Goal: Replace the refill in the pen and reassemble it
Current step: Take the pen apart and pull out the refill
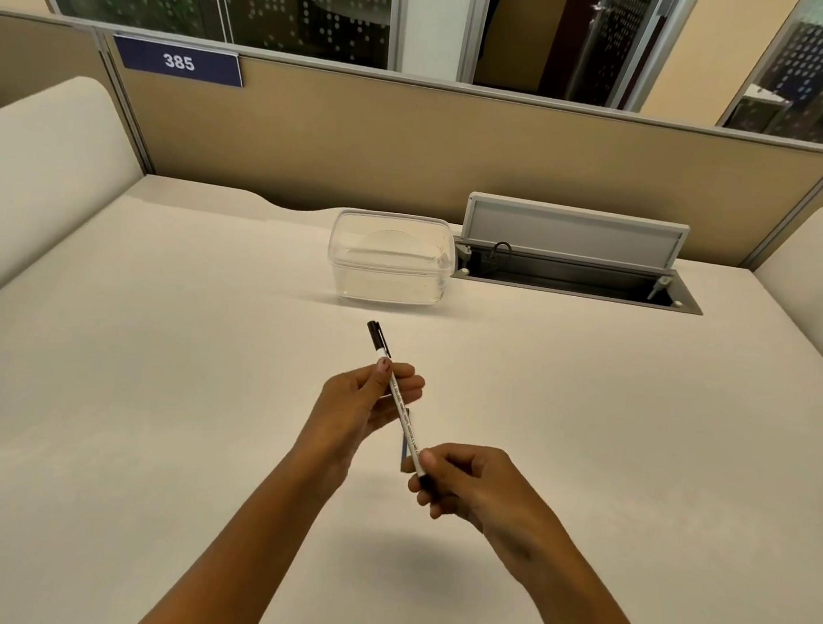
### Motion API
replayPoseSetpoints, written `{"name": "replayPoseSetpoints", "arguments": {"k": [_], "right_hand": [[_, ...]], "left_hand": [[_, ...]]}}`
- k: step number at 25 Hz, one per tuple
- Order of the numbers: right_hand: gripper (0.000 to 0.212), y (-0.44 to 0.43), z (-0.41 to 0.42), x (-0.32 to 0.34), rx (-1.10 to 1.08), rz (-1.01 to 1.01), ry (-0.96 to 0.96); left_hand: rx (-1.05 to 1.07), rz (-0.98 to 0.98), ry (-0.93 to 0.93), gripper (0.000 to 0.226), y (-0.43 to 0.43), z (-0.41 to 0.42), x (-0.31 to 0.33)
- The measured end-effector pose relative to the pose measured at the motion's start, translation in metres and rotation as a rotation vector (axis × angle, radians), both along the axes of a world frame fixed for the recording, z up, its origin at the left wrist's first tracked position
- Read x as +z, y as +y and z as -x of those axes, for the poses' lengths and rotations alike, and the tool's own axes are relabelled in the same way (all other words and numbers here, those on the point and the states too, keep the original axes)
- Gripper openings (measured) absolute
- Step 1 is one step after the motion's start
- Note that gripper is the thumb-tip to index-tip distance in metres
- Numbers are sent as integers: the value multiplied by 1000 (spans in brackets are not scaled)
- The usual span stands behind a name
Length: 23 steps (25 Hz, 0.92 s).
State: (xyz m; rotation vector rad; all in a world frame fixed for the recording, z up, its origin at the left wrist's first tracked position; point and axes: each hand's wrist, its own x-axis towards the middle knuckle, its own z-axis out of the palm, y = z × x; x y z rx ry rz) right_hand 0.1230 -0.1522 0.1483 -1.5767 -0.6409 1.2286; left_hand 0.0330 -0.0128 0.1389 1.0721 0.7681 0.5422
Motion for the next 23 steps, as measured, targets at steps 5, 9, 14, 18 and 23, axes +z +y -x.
{"name": "replayPoseSetpoints", "arguments": {"k": [5, 9, 14, 18, 23], "right_hand": [[22, 6, -10, 0, 81, 43, 168], [24, 11, -14, -2, 100, 80, 219], [29, 13, -15, -6, 165, 89, 345], [24, 15, -15, -7, 175, 108, 346], [18, 15, -15, -7, 212, 95, 371]], "left_hand": [[5, 75, -63, 27, 3, -2, 2], [-37, 381, -208, 26, 1, -7, 6], [-146, 440, -189, 23, -2, 0, 6], [-162, 479, -223, 29, 1, -1, 13], [-224, 561, -237, 36, -2, -7, 18]]}}
